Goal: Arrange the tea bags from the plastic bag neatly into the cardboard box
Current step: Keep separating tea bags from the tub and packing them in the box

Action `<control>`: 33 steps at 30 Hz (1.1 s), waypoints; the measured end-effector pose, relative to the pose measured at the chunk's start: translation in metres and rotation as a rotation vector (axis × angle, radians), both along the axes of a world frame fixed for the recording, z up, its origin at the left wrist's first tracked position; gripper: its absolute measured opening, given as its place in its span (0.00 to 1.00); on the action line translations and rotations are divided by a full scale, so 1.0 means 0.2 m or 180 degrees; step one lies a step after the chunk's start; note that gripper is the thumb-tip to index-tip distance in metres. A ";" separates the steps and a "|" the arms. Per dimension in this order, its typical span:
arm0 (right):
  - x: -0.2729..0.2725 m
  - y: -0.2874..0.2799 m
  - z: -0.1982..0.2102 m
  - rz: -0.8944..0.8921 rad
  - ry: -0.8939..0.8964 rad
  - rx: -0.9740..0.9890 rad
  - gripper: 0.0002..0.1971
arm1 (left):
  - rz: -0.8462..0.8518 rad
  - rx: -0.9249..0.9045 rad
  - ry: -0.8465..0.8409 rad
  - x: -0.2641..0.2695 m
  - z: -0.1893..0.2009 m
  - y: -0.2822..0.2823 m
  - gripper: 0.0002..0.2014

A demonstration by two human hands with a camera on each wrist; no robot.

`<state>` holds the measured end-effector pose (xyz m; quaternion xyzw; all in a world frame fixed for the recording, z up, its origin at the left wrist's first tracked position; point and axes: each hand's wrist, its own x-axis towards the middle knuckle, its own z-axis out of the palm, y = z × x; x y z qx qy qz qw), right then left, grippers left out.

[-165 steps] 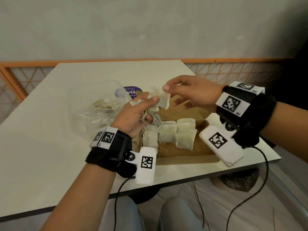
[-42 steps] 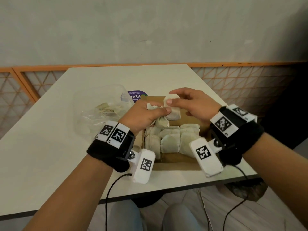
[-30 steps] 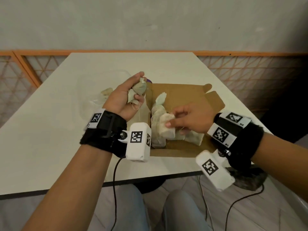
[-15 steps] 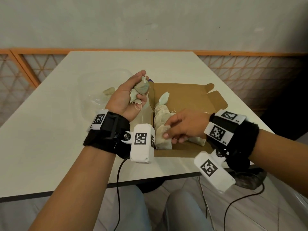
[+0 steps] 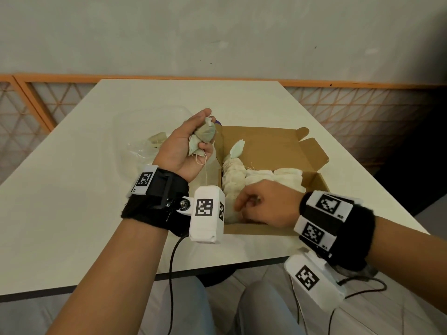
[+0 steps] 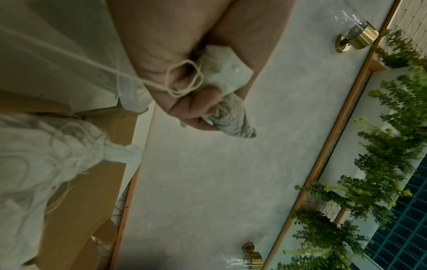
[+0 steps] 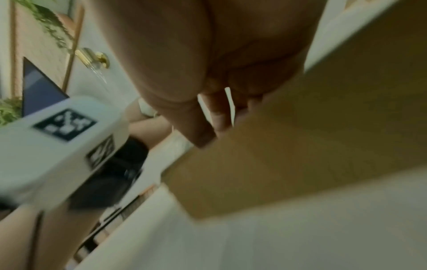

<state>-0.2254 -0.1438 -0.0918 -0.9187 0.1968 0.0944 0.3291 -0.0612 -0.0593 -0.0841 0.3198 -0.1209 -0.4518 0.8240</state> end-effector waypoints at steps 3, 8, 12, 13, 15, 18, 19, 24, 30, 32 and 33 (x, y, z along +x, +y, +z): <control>0.05 -0.10 0.13 -0.0364 -0.0498 -0.0022 0.07 | -0.0024 -0.0067 0.0047 0.00 0.00 0.01 0.04; 0.22 -0.25 0.25 -0.0399 -0.0930 -0.0586 0.15 | -0.0039 -0.0125 0.0093 0.01 0.00 0.02 0.06; 0.30 -0.27 0.19 -0.0042 -0.0375 -0.1400 0.24 | 0.0020 -0.0051 0.0086 0.00 -0.01 0.00 0.04; 0.31 -0.27 0.18 -0.0015 -0.0331 -0.1496 0.23 | 0.0053 -0.0023 0.0072 0.00 -0.01 -0.01 0.06; 0.33 -0.29 0.17 -0.0078 -0.0306 -0.1572 0.15 | 0.0170 0.0015 0.0064 0.00 -0.01 -0.01 0.09; 0.32 -0.32 0.21 -0.0327 -0.0629 -0.1202 0.08 | 0.0382 0.0096 0.0049 0.00 0.00 -0.02 0.07; 0.31 -0.33 0.24 -0.0365 -0.0761 -0.0990 0.06 | 0.0476 0.0159 0.0034 -0.01 0.00 -0.02 0.07; 0.24 -0.31 0.40 -0.0315 -0.1140 0.0594 0.09 | 0.0465 0.0572 -0.0691 -0.04 0.02 -0.04 0.06; 0.17 -0.29 0.48 -0.0223 -0.1246 0.1006 0.06 | -0.0188 0.0868 -0.1843 -0.14 0.06 -0.04 0.08; 0.13 -0.31 0.47 -0.0318 -0.1229 0.0971 0.03 | -0.0204 0.0998 -0.1911 -0.15 0.06 -0.06 0.14; 0.11 -0.33 0.45 -0.0391 -0.1228 0.0935 0.03 | -0.0183 0.1086 -0.1946 -0.15 0.05 -0.07 0.14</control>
